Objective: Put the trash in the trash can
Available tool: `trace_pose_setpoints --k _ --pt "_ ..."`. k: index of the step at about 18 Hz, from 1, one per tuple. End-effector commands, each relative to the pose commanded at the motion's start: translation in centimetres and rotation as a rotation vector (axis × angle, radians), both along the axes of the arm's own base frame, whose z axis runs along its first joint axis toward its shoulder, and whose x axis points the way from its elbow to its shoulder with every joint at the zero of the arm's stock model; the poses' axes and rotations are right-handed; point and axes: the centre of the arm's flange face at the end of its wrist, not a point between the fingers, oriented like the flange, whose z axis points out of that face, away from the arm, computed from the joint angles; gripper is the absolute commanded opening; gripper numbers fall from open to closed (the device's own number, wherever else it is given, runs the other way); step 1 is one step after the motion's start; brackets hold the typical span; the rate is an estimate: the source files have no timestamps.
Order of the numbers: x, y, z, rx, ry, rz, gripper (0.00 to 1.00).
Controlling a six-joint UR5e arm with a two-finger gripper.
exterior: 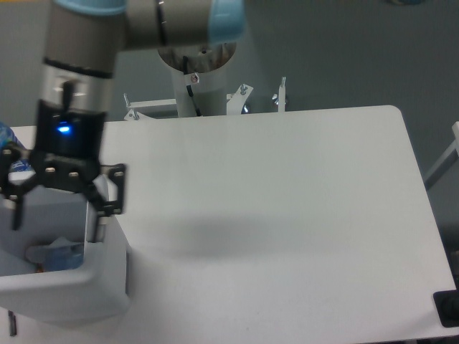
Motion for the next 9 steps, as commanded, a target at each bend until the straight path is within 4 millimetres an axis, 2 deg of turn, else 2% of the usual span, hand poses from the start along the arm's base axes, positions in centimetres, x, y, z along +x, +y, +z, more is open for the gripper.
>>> trace_pose_setpoints --k 2,3,7,9 --pt "-1.7 -0.9 -1.3 -0.029 0.016 0.001 1.00" --pt "-3.2 -1.8 -1.6 -0.040 0.029 0.011 1.00" --pt "-7.5 -5.0 -1.7 -0.073 0.053 0.052 1.00" --pt "-8.8 -5.9 -2.3 -0.130 0.098 -0.003 1.00"
